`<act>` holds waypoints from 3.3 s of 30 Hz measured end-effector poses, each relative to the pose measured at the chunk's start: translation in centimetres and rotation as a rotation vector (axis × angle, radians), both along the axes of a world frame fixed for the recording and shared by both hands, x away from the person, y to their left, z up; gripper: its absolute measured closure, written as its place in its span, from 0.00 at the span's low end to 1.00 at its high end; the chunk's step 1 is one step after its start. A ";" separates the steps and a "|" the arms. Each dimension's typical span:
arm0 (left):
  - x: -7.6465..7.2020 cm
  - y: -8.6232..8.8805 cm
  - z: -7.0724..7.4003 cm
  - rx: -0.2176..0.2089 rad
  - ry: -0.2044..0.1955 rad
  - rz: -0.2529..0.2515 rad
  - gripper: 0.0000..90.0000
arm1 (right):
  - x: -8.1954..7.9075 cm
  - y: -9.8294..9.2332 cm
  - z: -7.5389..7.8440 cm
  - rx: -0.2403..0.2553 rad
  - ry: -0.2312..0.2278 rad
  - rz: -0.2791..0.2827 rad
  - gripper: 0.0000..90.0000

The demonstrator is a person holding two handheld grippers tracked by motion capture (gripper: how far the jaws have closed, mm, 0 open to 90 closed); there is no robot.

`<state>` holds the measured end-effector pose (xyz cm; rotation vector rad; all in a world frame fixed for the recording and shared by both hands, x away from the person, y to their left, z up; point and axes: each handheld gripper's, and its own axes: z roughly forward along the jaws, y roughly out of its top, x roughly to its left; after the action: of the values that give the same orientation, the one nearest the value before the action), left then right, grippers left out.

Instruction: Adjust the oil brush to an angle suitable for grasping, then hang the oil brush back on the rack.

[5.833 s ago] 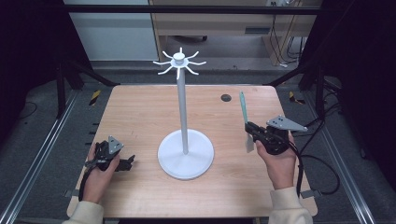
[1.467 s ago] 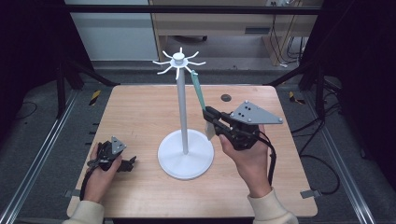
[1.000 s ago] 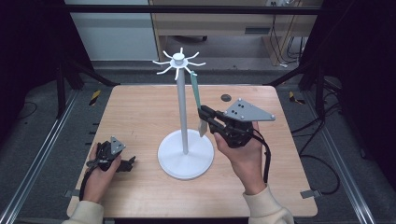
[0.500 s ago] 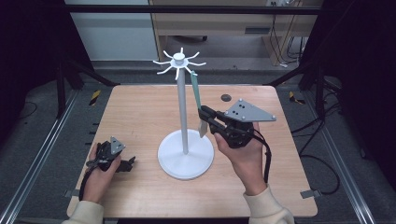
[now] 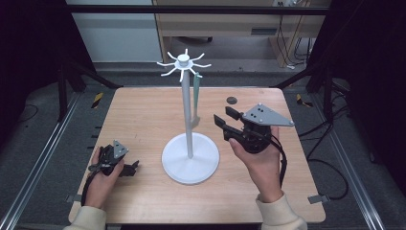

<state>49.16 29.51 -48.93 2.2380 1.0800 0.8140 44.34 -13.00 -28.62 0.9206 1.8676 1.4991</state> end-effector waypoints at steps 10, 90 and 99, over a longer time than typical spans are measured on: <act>0.0 0.0 0.1 -0.003 -0.003 0.001 0.03 | 2.7 -1.8 -3.3 -0.104 0.090 -0.196 0.21; -0.1 0.1 0.5 -0.016 -0.033 0.003 0.03 | 7.5 -8.4 -17.0 -0.245 0.285 -0.407 0.10; -0.1 0.1 0.5 -0.027 -0.034 0.004 0.03 | 7.7 -8.5 -17.7 -0.231 0.294 -0.386 0.10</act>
<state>49.08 29.64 -48.46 2.1925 1.0742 0.8316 52.06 -21.45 -46.36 1.3519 1.8736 0.9374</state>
